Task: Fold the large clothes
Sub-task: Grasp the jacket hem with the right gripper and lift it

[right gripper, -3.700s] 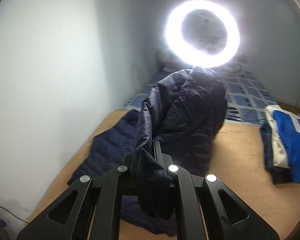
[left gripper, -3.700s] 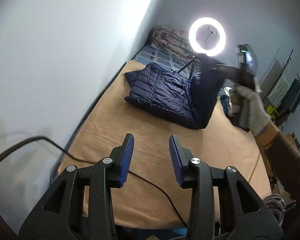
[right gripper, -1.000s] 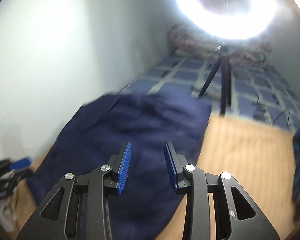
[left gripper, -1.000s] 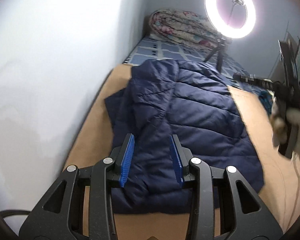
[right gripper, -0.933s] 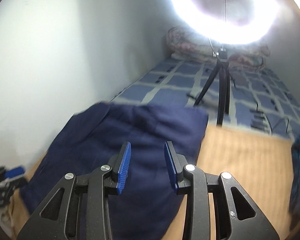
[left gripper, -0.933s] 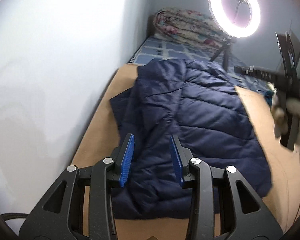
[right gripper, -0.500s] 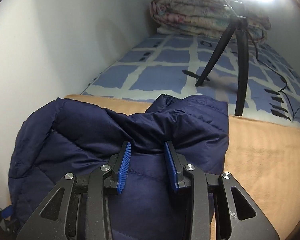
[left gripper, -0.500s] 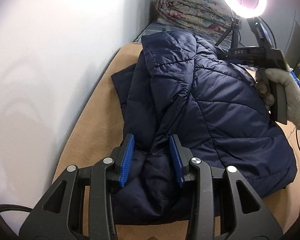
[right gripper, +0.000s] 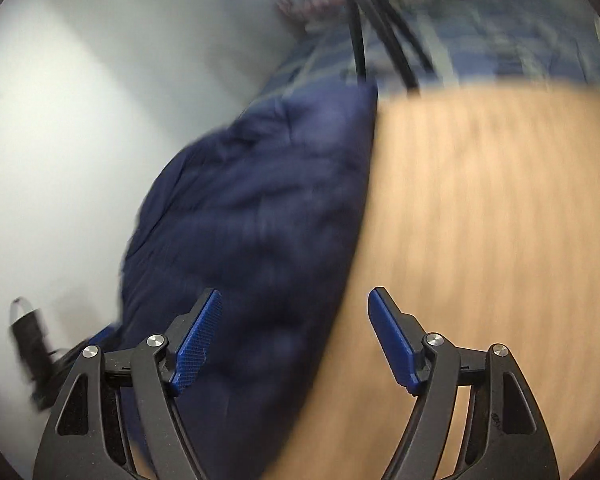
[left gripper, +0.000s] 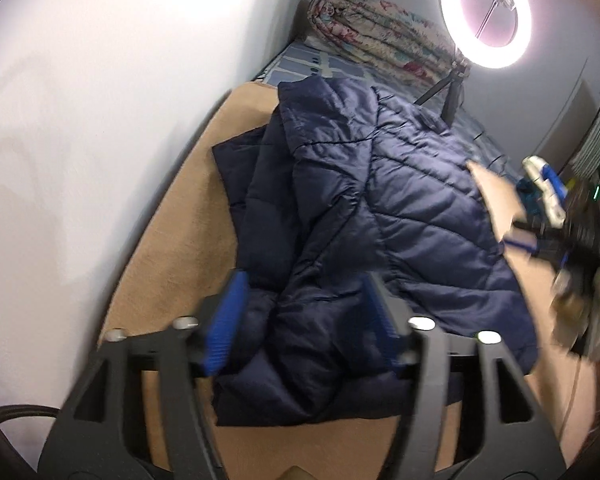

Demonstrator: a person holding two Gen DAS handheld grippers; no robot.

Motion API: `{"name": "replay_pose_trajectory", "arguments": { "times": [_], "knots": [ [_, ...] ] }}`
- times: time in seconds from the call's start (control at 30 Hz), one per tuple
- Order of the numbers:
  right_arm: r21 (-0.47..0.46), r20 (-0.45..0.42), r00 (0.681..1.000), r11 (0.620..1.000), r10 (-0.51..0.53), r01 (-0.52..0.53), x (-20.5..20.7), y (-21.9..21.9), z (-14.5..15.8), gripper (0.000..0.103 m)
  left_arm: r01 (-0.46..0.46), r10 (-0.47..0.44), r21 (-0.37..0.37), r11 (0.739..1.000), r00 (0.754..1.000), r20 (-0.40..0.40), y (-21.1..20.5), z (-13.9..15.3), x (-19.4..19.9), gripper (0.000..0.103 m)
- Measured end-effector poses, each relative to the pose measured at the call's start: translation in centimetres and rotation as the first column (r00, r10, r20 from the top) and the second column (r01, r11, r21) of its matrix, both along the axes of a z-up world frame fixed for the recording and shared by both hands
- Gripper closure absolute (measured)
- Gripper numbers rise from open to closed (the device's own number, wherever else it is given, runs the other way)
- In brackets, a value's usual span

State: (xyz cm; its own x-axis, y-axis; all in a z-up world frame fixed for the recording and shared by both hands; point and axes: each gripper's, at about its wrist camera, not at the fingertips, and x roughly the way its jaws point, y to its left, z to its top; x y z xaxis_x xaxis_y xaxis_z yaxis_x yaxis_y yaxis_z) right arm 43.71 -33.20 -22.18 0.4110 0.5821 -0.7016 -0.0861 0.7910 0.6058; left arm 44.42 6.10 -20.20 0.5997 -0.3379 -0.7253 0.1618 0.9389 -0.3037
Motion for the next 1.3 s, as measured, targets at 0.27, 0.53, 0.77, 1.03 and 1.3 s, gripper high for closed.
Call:
{"name": "replay_pose_trajectory", "arguments": {
  "times": [0.27, 0.53, 0.77, 1.03, 1.3],
  "knots": [
    [0.228, -0.053, 0.994, 0.970, 0.098, -0.084, -4.8, 2.1, -3.9, 0.027, 0.005, -0.006, -0.026, 1.000, 1.000, -0.030, 0.4, 0.2, 0.1, 0.038],
    [0.227, -0.105, 0.985, 0.968, 0.136, -0.109, -5.7, 5.0, -4.2, 0.073, -0.015, 0.013, -0.032, 0.999, 0.998, -0.067, 0.6, 0.0, 0.3, 0.038],
    [0.059, -0.101, 0.983, 0.987, 0.152, -0.146, -7.6, 6.3, -1.7, 0.084, -0.006, -0.005, -0.087, 0.996, 0.992, -0.126, 0.7, 1.2, -0.8, 0.038],
    [-0.068, -0.137, 0.977, 0.982, 0.163, -0.174, -12.9, 5.2, 0.8, 0.085, 0.013, -0.041, -0.155, 0.988, 0.982, -0.182, 0.1, 2.0, -4.3, 0.032],
    [-0.176, -0.158, 0.975, 0.967, 0.158, -0.185, -19.9, 1.3, 2.4, 0.085, 0.047, -0.117, -0.274, 0.961, 0.962, -0.245, -1.9, 0.7, -7.6, 0.028]
  ]
}}
